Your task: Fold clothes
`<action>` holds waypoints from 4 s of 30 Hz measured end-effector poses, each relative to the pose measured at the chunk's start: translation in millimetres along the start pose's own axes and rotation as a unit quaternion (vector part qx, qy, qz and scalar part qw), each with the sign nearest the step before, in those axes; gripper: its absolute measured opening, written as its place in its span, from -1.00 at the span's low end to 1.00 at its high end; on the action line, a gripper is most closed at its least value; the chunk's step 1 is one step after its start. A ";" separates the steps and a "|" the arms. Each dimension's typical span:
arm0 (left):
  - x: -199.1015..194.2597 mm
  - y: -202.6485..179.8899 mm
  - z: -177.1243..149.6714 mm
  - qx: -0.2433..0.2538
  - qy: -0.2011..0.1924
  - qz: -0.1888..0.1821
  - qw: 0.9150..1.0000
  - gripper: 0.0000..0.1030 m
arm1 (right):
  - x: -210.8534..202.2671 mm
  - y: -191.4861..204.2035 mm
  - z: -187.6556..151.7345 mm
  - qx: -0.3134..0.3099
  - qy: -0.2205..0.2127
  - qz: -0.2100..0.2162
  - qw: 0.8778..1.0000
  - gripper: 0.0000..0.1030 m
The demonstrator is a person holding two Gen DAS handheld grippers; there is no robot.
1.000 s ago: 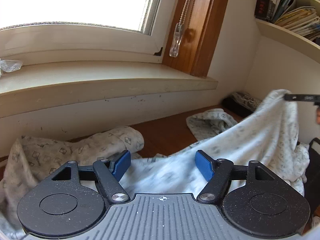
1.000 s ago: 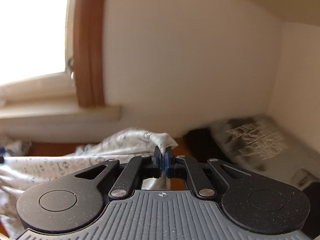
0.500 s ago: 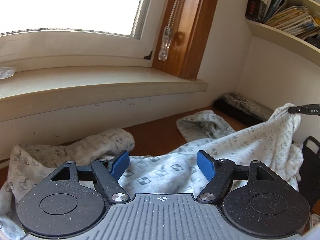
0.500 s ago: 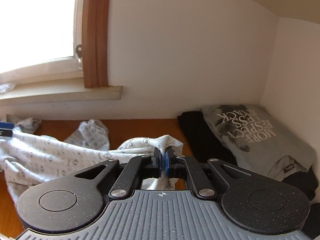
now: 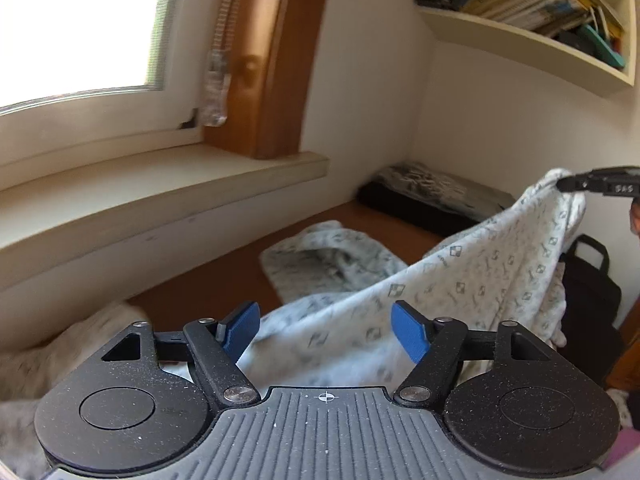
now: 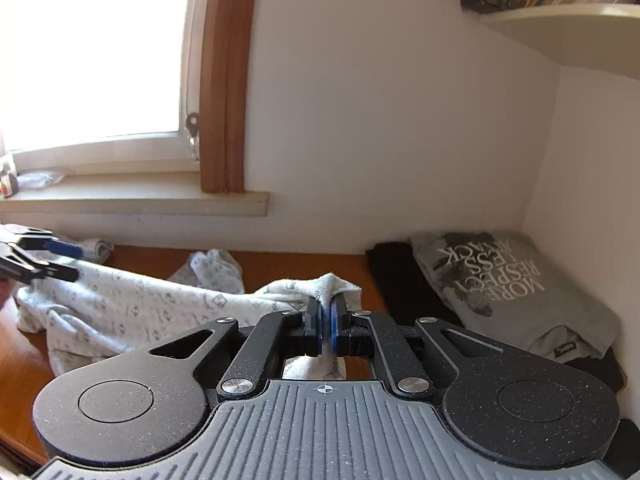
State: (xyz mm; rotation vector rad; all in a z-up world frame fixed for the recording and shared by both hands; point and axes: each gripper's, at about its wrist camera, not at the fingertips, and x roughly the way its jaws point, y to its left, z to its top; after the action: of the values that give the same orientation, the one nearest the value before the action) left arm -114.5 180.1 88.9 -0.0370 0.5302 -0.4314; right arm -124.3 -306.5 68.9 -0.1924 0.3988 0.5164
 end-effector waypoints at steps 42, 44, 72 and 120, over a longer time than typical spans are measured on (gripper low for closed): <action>-109.7 -75.9 -39.9 0.082 0.061 -0.086 0.991 -0.84 | 85.4 134.5 0.0 -0.071 0.140 0.135 0.978 -0.19; -112.4 -70.2 -34.9 0.079 0.054 -0.080 0.992 -0.83 | 101.1 137.1 -4.5 -0.065 0.144 0.139 0.978 -0.16; -30.3 81.9 -43.9 -0.090 0.034 0.061 0.993 -0.29 | 142.1 135.9 8.8 -0.075 0.151 0.149 0.974 0.20; -9.2 -13.3 -40.3 -0.084 0.022 -0.025 0.996 -0.25 | 136.6 -36.6 -26.2 0.023 0.124 -0.085 0.988 -0.41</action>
State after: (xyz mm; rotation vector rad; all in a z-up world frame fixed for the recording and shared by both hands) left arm -146.9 174.8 60.4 -0.2028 0.6089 -0.4361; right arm -5.3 -284.8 -8.9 -0.2449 0.6303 0.3150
